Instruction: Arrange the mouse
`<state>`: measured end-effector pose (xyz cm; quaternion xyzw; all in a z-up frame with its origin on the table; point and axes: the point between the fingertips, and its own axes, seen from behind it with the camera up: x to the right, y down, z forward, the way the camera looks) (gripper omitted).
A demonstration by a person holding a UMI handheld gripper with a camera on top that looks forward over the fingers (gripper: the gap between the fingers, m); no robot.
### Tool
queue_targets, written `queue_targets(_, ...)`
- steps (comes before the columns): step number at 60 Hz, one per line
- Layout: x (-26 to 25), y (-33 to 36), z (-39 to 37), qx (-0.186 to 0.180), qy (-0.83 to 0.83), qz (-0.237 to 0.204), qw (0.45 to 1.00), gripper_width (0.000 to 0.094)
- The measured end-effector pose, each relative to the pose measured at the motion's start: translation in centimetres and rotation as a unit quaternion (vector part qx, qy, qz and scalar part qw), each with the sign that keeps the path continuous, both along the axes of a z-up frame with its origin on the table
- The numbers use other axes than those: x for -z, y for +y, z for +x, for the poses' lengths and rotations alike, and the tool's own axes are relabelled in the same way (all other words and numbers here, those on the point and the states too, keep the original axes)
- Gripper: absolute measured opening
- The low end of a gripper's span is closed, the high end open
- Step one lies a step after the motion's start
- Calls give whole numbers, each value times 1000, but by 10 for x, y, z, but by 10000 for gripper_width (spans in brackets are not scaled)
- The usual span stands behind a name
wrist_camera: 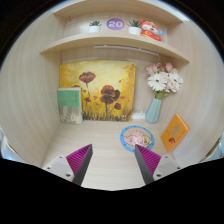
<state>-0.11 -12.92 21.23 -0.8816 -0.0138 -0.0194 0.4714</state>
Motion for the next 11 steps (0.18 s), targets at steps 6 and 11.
queue_targets(6,-3,-9,-6,-1,-3,4,1000,865)
queue_targets(11,-5,-15,-9,1,-4,8,1000,864)
